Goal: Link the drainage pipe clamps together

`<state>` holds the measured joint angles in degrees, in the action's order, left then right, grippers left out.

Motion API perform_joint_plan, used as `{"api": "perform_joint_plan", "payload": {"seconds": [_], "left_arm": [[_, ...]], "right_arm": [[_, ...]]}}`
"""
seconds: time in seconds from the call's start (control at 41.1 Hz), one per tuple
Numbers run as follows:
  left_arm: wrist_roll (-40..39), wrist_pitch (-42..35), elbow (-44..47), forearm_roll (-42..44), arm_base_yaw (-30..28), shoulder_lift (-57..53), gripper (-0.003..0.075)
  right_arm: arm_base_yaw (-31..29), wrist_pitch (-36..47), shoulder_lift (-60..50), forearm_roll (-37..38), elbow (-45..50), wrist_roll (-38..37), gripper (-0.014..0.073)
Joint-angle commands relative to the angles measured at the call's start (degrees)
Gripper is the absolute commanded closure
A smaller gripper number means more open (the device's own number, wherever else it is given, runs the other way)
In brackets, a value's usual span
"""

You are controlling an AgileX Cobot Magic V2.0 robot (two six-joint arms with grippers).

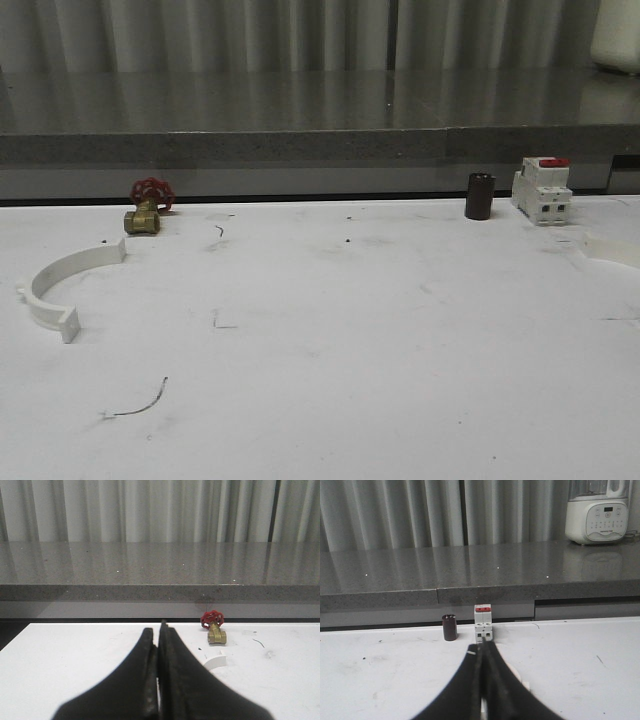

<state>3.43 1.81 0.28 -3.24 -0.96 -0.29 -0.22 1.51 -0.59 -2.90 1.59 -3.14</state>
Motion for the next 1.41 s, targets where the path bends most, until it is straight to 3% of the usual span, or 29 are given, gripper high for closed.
{"api": "perform_joint_plan", "payload": {"seconds": [0.0, 0.681, 0.875, 1.07, 1.264, 1.386], "left_arm": [[-0.4, -5.0, 1.2, -0.2, 0.4, -0.5, 0.0741], [-0.4, -6.8, 1.2, -0.1, 0.4, -0.5, 0.0741], [-0.4, -7.2, -4.0, -0.1, 0.4, -0.5, 0.0741], [-0.4, 2.8, -18.4, -0.1, 0.4, 2.0, 0.0741], [-0.4, 18.9, -34.8, -0.1, 0.4, 11.7, 0.0741], [-0.4, 24.9, -40.7, -0.1, 0.4, 18.7, 0.0741]], "right_arm": [[0.0, 4.7, -0.9, 0.1, -0.3, 0.4, 0.0710], [0.0, 6.6, -0.9, 0.1, -0.4, 0.4, 0.0710], [0.0, -2.1, -0.9, -0.2, -8.3, 0.3, 0.0710], [0.0, -14.6, 2.2, -0.1, -23.0, 0.4, 0.0710], [0.0, -24.7, 13.8, -0.1, -37.4, 0.4, 0.0710], [0.0, -30.5, 21.3, -0.1, -42.1, 0.4, 0.0710]]}}
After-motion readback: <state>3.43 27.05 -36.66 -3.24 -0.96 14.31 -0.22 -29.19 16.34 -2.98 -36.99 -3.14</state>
